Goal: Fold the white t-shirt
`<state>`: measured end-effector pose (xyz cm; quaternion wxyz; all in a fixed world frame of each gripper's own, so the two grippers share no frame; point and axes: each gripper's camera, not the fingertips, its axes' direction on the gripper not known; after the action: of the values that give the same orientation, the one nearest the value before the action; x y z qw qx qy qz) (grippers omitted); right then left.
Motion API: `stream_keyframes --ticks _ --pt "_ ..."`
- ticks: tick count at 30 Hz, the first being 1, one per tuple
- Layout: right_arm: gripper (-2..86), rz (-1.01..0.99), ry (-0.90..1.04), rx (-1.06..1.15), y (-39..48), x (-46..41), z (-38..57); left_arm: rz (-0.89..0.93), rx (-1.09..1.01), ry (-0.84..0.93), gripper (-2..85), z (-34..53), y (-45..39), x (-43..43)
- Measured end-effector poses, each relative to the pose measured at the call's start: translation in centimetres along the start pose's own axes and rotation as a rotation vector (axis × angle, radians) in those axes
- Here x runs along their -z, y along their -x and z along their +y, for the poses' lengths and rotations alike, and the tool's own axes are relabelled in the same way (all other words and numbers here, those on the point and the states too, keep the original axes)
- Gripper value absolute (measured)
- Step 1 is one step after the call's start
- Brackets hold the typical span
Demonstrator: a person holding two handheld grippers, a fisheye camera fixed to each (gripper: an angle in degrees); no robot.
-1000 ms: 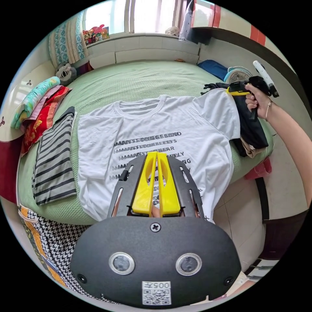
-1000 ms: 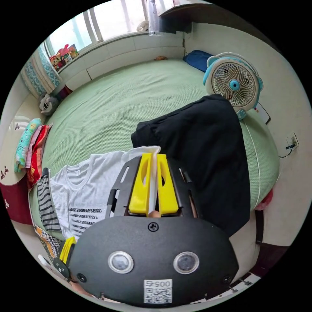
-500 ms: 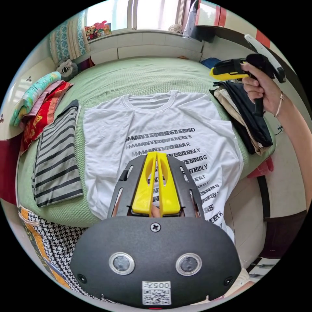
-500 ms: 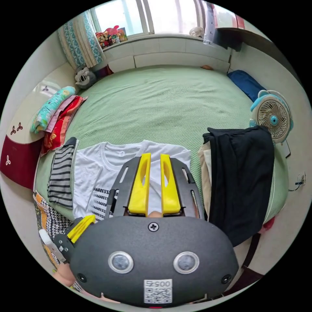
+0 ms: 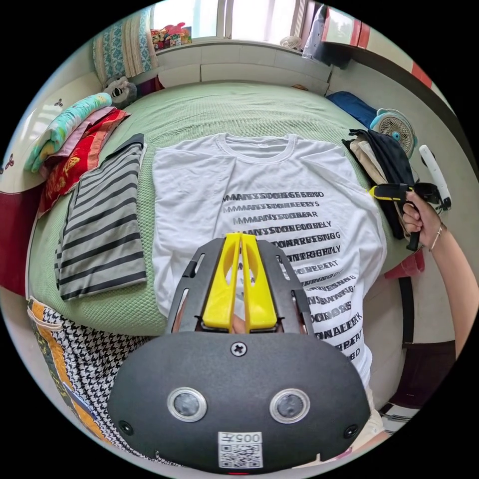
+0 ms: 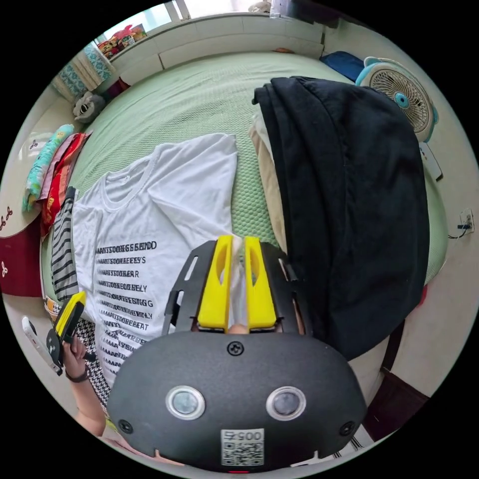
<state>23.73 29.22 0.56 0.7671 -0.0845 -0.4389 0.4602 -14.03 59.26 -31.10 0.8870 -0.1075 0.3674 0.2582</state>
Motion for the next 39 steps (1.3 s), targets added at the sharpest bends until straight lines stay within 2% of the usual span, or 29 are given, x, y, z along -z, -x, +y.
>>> stream_keyframes --ticks 3,8,11,15,28,39 --pt "-0.8 -0.054 -0.039 0.025 0.7 1.0 0.7 -0.011 0.005 -0.005 0.0 0.0 1.0 0.3" --pt "-0.6 -0.09 -0.102 0.15 3.5 2.4 3.5 -0.008 0.033 -0.007 0.0 0.6 2.8 0.6" --pt "0.9 -0.128 -0.039 0.209 5.0 1.1 5.4 -0.007 0.035 -0.001 0.0 1.3 3.6 0.9" --pt "5.4 -0.076 0.067 0.235 6.0 -1.0 7.8 -0.025 0.024 0.006 0.0 2.4 5.2 1.2" --pt "4.9 -0.004 -0.035 -0.009 2.7 -0.2 11.2 -0.048 0.061 0.053 2.1 2.7 10.3 -0.4" --pt "7.4 0.009 -0.1 -0.014 3.0 -1.2 8.9 -0.044 0.157 0.095 9.2 -1.1 16.1 -3.2"
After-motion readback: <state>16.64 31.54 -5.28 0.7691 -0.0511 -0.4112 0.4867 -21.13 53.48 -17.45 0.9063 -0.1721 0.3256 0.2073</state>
